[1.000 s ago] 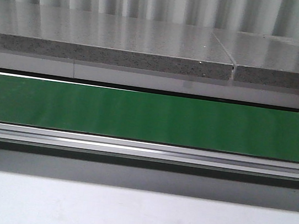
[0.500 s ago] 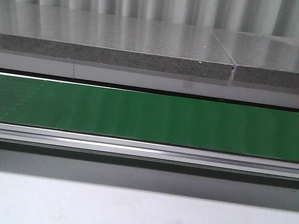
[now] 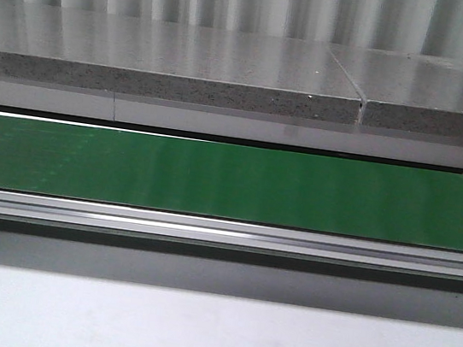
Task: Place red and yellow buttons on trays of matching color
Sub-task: 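Move the left gripper toward the remaining buttons on the table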
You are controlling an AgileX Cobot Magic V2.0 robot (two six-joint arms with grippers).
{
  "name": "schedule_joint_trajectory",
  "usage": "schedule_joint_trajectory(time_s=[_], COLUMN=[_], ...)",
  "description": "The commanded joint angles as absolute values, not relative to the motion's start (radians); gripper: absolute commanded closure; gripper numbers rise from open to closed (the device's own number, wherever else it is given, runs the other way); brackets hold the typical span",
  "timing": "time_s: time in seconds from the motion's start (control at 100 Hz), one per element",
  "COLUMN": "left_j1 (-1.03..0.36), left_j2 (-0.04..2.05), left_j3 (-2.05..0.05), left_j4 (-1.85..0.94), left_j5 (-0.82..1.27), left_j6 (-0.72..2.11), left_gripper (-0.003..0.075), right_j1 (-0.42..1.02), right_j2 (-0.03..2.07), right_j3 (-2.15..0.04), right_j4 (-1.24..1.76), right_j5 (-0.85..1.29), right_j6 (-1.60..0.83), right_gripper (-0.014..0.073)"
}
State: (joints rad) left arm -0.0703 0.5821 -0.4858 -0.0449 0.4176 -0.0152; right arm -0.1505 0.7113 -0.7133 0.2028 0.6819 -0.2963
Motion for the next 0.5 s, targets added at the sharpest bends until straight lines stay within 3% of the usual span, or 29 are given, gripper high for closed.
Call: schedule_joint_trajectory(time_s=[0.0, 0.13, 0.2, 0.39, 0.49], left_j1=[-0.079, -0.079, -0.079, -0.079, -0.079], left_j2=[0.58, 0.58, 0.58, 0.58, 0.58], left_j3=[-0.512, -0.512, -0.512, -0.512, -0.512], left_j4=[-0.055, -0.055, -0.055, -0.055, -0.055], left_j5=[0.337, 0.337, 0.341, 0.344, 0.346], left_j6=[-0.016, -0.016, -0.016, -0.016, -0.016], left_gripper=[0.0738, 0.0677, 0.0573, 0.0174, 0.012], right_j1=[-0.151, -0.151, -0.151, -0.151, -0.151], right_j2=[0.708, 0.708, 0.708, 0.708, 0.708], right_j3=[-0.737, -0.737, -0.737, -0.737, -0.737], right_j4=[0.206, 0.206, 0.206, 0.206, 0.206], right_j5=[0.62, 0.62, 0.62, 0.62, 0.62], right_j6=[-0.306, -0.306, -0.306, -0.306, -0.306], right_gripper=[0.0661, 0.0661, 0.0661, 0.0661, 0.0661])
